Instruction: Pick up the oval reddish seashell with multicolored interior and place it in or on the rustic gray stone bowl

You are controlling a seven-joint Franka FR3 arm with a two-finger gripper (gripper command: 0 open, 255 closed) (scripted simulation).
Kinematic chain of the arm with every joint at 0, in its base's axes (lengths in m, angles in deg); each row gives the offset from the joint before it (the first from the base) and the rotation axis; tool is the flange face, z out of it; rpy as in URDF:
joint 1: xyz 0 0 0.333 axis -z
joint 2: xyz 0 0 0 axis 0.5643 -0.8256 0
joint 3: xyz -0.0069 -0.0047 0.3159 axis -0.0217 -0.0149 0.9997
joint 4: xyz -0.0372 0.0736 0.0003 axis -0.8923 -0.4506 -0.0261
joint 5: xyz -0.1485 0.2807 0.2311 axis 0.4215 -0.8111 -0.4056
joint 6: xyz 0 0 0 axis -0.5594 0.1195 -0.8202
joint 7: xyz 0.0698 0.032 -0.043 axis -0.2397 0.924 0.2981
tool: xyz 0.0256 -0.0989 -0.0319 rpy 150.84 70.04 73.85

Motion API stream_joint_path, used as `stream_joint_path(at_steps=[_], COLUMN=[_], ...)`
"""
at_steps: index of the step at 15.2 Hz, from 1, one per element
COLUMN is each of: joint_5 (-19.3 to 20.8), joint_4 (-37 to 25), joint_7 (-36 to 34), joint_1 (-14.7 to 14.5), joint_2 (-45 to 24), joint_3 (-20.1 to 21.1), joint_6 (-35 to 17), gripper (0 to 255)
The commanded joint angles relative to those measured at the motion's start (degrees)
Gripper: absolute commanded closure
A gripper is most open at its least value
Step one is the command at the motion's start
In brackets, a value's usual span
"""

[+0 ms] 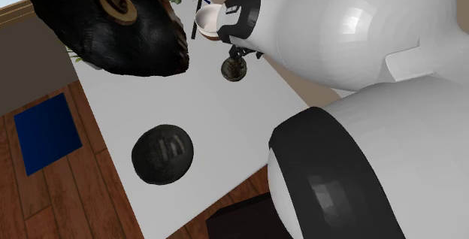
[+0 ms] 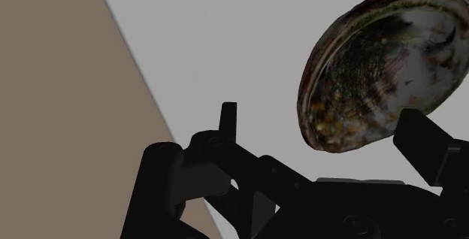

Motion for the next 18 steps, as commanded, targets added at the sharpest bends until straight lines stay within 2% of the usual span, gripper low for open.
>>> stream_joint_path(at_steps=[1, 10, 11, 18], joint_5=[-0.3, -0.5, -0.5, -0.5], joint_4=[-1.1, -1.8, -1.8, -1.8], joint_7=[0.0, 0.1, 0.1, 0.1], joint_1=[0.2, 0.3, 0.3, 0.3], joint_2=[-1.5, -2.6, -2.6, -2.6], joint_3=[0.3, 0.6, 0.6, 0.7], joint_6=[-0.4, -0.9, -0.9, -0.9], gripper=[0, 0, 255, 255])
